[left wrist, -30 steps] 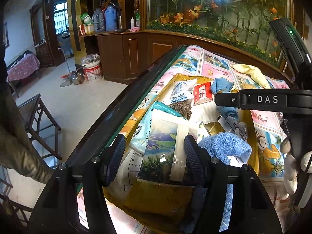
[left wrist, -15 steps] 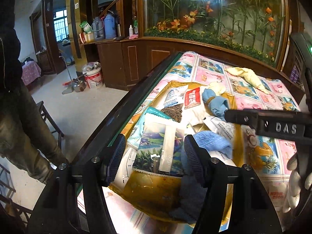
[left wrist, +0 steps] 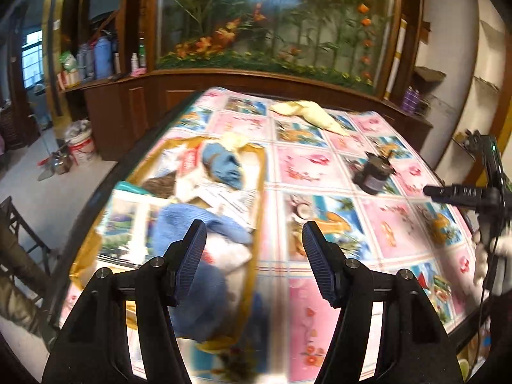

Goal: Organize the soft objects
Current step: 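Grasp the white glove bag with the left tool while the right tool grasps the stick bag, then carry the glove bag and stick bag over the foam box and lower them in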

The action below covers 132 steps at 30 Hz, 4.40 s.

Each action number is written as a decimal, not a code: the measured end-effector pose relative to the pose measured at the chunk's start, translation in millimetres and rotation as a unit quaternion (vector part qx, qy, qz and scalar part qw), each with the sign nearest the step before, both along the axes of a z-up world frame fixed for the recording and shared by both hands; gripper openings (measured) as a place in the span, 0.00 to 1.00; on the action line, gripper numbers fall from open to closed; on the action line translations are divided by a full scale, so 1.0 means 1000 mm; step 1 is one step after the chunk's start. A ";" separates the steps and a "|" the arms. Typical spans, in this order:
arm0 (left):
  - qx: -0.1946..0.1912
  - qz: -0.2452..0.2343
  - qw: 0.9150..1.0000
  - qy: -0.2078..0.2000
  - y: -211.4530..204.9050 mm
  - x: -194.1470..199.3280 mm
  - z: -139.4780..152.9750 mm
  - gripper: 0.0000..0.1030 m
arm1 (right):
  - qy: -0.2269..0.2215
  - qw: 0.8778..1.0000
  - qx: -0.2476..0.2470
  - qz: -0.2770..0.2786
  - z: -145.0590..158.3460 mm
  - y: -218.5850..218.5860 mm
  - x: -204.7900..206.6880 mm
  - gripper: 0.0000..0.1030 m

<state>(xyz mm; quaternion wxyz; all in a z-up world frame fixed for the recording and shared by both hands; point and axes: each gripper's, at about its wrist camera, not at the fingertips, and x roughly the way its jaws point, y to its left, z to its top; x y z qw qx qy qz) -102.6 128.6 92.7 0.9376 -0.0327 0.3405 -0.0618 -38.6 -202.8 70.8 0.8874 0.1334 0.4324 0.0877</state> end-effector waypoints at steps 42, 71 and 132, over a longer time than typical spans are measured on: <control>0.010 -0.198 0.974 0.107 -0.128 0.004 -0.074 0.26 | 0.036 0.974 -0.115 0.192 -0.058 0.037 -0.124 0.16; 0.099 -0.318 0.939 0.086 -0.207 -0.037 -0.087 0.61 | 0.025 0.980 -0.076 0.184 -0.060 0.029 -0.138 0.13; -0.005 0.172 0.985 0.004 0.126 0.012 -0.025 0.69 | 0.007 0.954 -0.031 0.299 -0.011 0.337 0.065 0.33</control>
